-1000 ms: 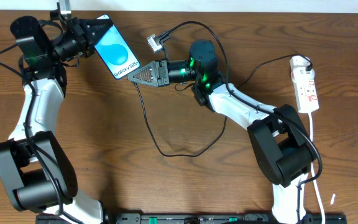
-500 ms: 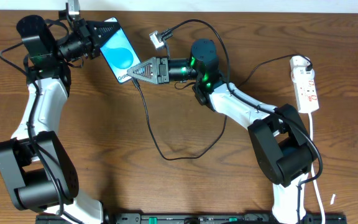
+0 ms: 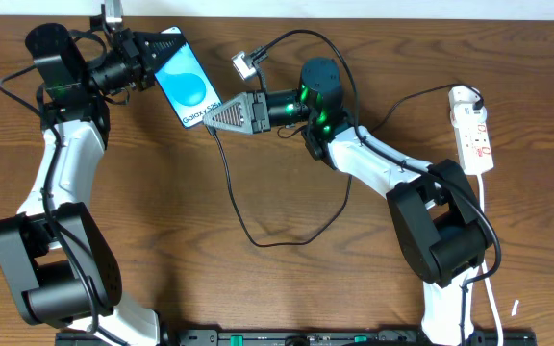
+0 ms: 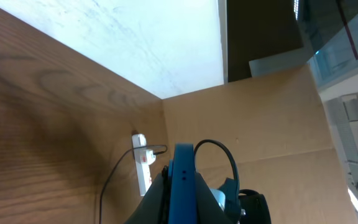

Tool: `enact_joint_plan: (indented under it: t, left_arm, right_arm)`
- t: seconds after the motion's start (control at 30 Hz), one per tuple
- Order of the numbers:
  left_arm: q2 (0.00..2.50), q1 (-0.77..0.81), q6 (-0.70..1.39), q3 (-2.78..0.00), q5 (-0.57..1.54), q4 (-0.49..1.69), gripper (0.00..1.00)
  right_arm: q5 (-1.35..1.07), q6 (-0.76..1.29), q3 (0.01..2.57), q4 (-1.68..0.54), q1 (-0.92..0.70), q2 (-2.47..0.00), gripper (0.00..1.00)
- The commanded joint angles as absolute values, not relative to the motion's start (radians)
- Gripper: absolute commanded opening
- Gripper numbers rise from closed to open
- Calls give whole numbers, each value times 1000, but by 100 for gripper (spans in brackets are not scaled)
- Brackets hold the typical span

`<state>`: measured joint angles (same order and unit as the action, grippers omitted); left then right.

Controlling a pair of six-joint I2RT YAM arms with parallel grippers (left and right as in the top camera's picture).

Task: Plug charger to phone and switch on socket
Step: 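Press the USB-C plug fully into the phone port with the right gripper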

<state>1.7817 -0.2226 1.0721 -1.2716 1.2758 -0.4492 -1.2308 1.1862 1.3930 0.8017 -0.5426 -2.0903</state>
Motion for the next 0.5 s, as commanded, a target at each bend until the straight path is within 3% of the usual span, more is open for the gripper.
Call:
enact_joint_plan:
  t: [0.0,0.2,0.3,0.47]
  left_arm:
    - [1760,-226,1066,-1288,1263,-455,7]
    - [1760,-226,1066,-1288,1263,-455,7]
    - [1760,-226,1066,-1288,1263,-455,7]
    - [1760,-226,1066,-1288,1263,-455,7]
  right_arm:
    - [-1291,1162,1406,804,-543,-2101,48]
    - [-1308,1150,1406,804,-548,-2101,12]
    - [-1309,1147,1406,804,-548,-2101,4]
    - [-1309,1147,1406,804,-548,-2101,1]
